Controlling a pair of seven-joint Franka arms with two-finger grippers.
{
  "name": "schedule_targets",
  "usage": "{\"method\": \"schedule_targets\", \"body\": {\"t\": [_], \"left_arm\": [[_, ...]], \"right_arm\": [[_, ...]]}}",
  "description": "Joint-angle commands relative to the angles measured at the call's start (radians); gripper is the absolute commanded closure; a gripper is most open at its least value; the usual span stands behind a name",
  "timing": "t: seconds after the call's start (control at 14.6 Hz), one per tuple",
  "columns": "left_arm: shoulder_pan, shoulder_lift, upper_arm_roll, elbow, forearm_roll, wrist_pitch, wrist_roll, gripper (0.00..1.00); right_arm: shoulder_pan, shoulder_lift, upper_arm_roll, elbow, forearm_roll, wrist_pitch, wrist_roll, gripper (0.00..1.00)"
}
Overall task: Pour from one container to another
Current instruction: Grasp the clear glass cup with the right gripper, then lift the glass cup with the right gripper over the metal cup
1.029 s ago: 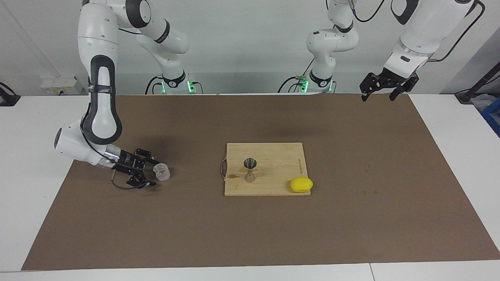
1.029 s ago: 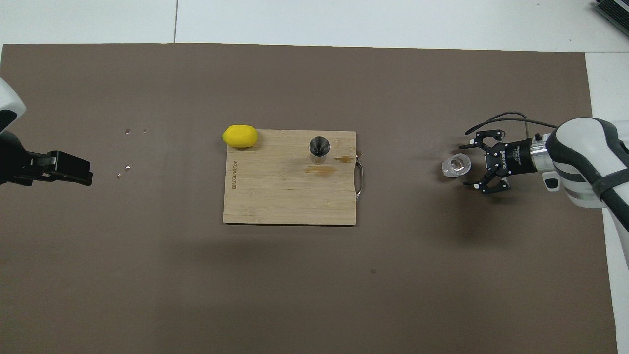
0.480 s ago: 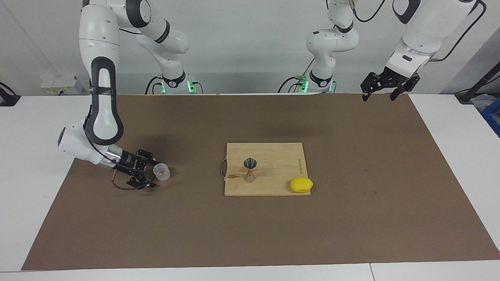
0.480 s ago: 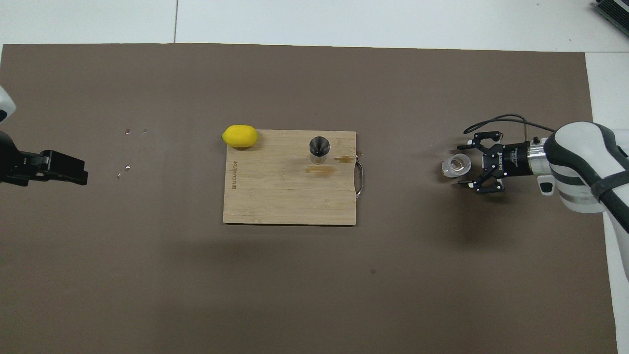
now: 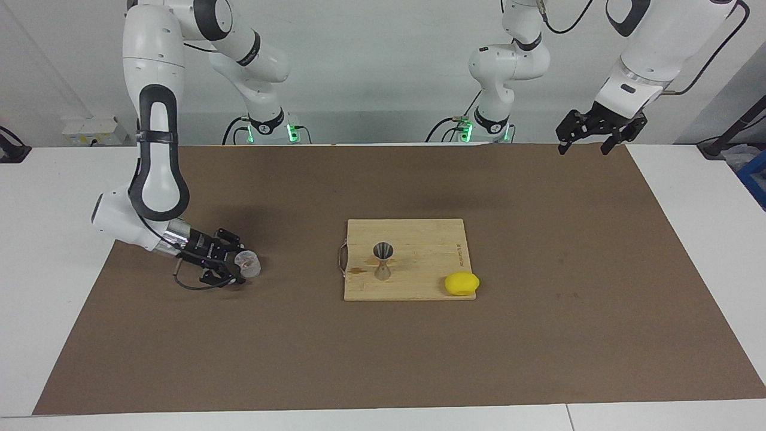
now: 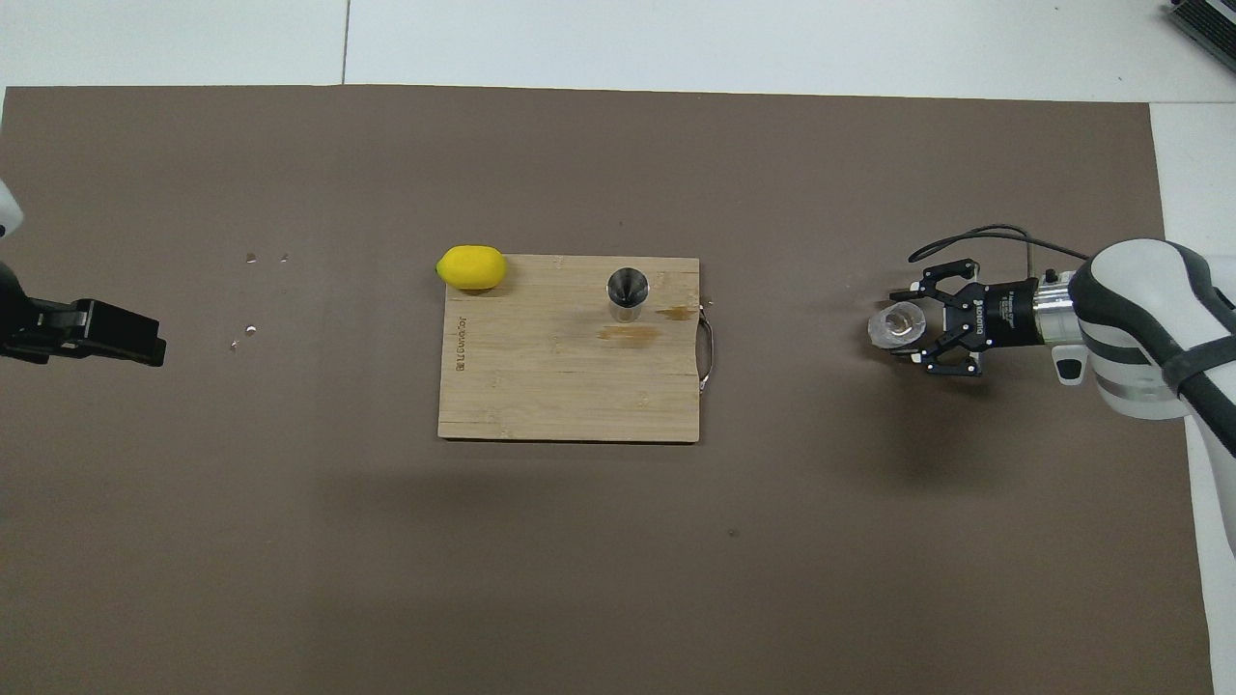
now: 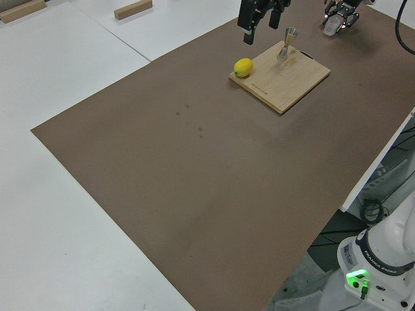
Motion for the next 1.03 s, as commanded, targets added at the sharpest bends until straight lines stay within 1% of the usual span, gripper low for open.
{"method": "schedule_targets", "body": {"t": [0.0, 0.07, 0.14, 0.21, 0.27, 0.34, 0.41, 0.62, 0.69, 0.82, 0.96], "left_arm": [[0.026, 0.003, -0.012, 0.013, -0.009, -0.014, 0.019, 0.00], [0.027, 0.003, -0.014, 0.013, -0.009, -0.014, 0.017, 0.00], [0.027, 0.003, -0.016, 0.013, -0.009, -0.012, 0.016, 0.00], [0.027, 0.003, -0.016, 0.012, -0.009, -0.010, 0.014, 0.00], [0.027, 0.003, -0.016, 0.009, -0.010, -0.009, 0.017, 0.00], [0.027, -0.006, -0.016, -0.006, -0.010, -0.001, 0.017, 0.00], [0.027, -0.017, -0.014, -0.034, -0.009, 0.015, 0.017, 0.00], [0.023, -0.022, -0.016, -0.037, -0.009, 0.019, 0.014, 0.00], [0.025, -0.022, -0.014, -0.037, -0.009, 0.017, 0.014, 0.00], [0.023, -0.023, -0.013, -0.039, -0.009, 0.008, 0.017, 0.00], [0.023, -0.022, -0.013, -0.040, -0.007, 0.019, 0.020, 0.00]], "right_arm": [[-0.002, -0.038, 0.003, -0.024, 0.033, -0.006, -0.027, 0.69], [0.006, -0.044, 0.003, -0.019, 0.033, -0.006, -0.018, 0.88], [0.015, -0.047, 0.003, -0.016, 0.033, -0.005, -0.006, 0.98], [0.016, -0.052, 0.003, -0.015, 0.033, 0.003, 0.009, 1.00], [0.019, -0.056, 0.007, -0.001, 0.032, 0.001, 0.032, 1.00], [0.047, -0.066, 0.007, 0.014, 0.030, 0.003, 0.061, 1.00], [0.083, -0.084, 0.006, 0.022, 0.027, 0.012, 0.119, 1.00], [0.194, -0.095, 0.001, 0.062, 0.012, 0.061, 0.308, 1.00], [0.232, -0.093, 0.001, 0.094, -0.023, 0.064, 0.369, 1.00], [0.300, -0.086, 0.004, 0.154, -0.149, 0.096, 0.542, 1.00], [0.352, -0.066, 0.006, 0.211, -0.218, 0.104, 0.663, 1.00]]}}
